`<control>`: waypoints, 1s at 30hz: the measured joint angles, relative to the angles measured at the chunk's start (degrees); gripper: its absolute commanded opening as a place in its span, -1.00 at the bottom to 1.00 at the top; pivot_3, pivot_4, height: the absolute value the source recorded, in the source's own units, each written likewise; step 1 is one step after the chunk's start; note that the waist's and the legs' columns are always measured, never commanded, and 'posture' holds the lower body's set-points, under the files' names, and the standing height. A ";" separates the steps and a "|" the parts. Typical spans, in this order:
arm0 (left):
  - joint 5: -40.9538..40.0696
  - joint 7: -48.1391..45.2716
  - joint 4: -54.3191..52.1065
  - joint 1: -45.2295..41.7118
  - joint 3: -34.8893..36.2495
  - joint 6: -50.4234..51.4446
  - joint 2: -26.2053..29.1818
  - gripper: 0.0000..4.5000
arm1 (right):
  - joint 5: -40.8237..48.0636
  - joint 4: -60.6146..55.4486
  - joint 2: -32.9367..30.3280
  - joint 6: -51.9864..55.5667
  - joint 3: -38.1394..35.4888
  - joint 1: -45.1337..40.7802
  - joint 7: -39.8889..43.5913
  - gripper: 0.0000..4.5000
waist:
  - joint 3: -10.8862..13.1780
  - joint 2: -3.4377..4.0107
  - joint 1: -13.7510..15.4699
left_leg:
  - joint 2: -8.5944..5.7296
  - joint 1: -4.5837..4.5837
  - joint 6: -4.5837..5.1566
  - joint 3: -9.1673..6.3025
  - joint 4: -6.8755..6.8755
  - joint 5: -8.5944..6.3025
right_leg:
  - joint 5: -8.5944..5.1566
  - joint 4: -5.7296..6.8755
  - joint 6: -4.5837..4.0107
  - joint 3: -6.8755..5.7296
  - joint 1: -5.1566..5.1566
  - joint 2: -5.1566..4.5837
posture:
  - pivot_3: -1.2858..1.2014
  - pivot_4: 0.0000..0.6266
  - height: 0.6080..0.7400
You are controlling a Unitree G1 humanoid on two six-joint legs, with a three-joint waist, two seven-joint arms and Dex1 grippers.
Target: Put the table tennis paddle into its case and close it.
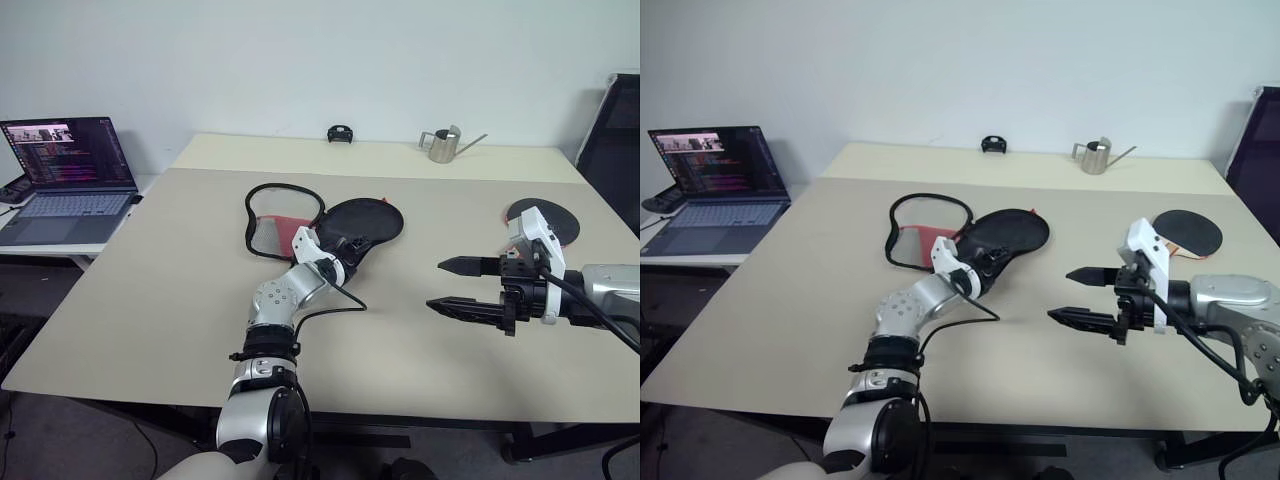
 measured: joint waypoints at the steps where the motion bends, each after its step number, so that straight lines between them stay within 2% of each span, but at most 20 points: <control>1: -0.87 0.80 -1.06 0.19 -0.03 2.16 0.02 0.99 | 0.00 0.02 -0.02 0.00 0.00 -0.04 0.01 1.00 | 0.00 0.00 -0.01 | 0.00 0.00 -0.01 0.00 0.00 0.00 | 0.00 0.00 0.00 0.00 0.00 0.00 | 0.03 -0.52 1.00; 6: -6.37 5.38 -10.23 4.32 0.12 15.78 1.38 0.99 | 0.00 0.09 -0.45 0.00 0.00 -0.24 0.08 1.00 | 0.00 0.00 -0.18 | 0.02 0.01 -0.04 0.01 -0.01 0.02 | 0.00 0.02 0.00 0.04 -0.03 0.01 | 0.03 -0.52 1.00; 10: -9.36 5.57 -17.25 6.92 -0.09 25.23 7.23 0.99 | 0.03 0.11 -0.69 -0.01 0.00 -0.34 0.06 1.00 | 0.00 0.00 -0.52 | 0.04 0.04 -0.11 0.01 -0.01 0.06 | 0.00 0.08 0.00 0.05 -0.04 0.04 | 0.03 -0.52 1.00; 14: -10.38 -0.21 -24.96 10.77 -4.45 32.17 13.79 0.99 | 0.04 0.12 -0.75 -0.01 0.06 -0.43 0.09 1.00 | -0.01 0.01 -0.52 | 0.01 0.04 -0.23 0.02 -0.01 0.13 | 0.00 0.05 0.00 0.06 -0.02 0.02 | 0.03 -0.52 1.00; 17: -9.97 -8.13 -30.60 15.44 -10.66 34.34 19.69 0.99 | 0.04 0.23 -0.79 -0.02 0.09 -0.68 0.27 1.00 | 0.00 0.01 -0.55 | 0.02 0.04 -0.26 0.01 -0.04 0.14 | -0.01 0.04 -0.01 0.07 -0.03 0.03 | 0.03 -0.52 1.00; 20: -6.96 -18.47 -38.01 19.49 -17.42 31.66 28.44 0.99 | 0.05 0.66 -0.78 -0.02 0.09 -0.78 0.44 1.00 | 0.00 0.03 -0.82 | 0.04 0.06 -0.31 0.01 -0.08 0.17 | -0.01 0.04 -0.03 0.08 -0.04 0.03 | 0.03 -0.52 1.00; 23: -3.74 -28.93 -44.86 23.08 -21.42 25.06 34.14 0.99 | 0.13 1.12 -0.10 -0.01 0.08 -1.31 -0.02 1.00 | -0.01 0.04 -0.88 | 0.04 0.06 -0.30 0.02 -0.09 0.17 | -0.02 0.01 -0.05 0.09 -0.02 0.00 | 0.03 -0.52 1.00; 27: -0.70 -36.81 -47.24 23.94 -21.32 16.21 35.96 0.99 | 0.32 2.27 2.77 0.14 0.05 -3.06 -1.99 1.00 | -0.01 0.04 -0.84 | 0.05 0.06 -0.06 0.01 -0.09 0.03 | -0.02 0.01 -0.06 0.06 -0.02 -0.01 | 0.03 -0.52 1.00; 30: 3.65 -40.36 -46.42 23.78 -18.43 8.86 38.68 0.99 | 0.30 2.99 6.86 0.48 0.78 -4.79 -5.49 1.00 | -0.01 0.06 -1.13 | 0.08 0.06 -0.05 0.03 -0.10 0.03 | -0.02 0.02 -0.08 0.07 -0.03 0.00 | 0.03 -0.52 1.00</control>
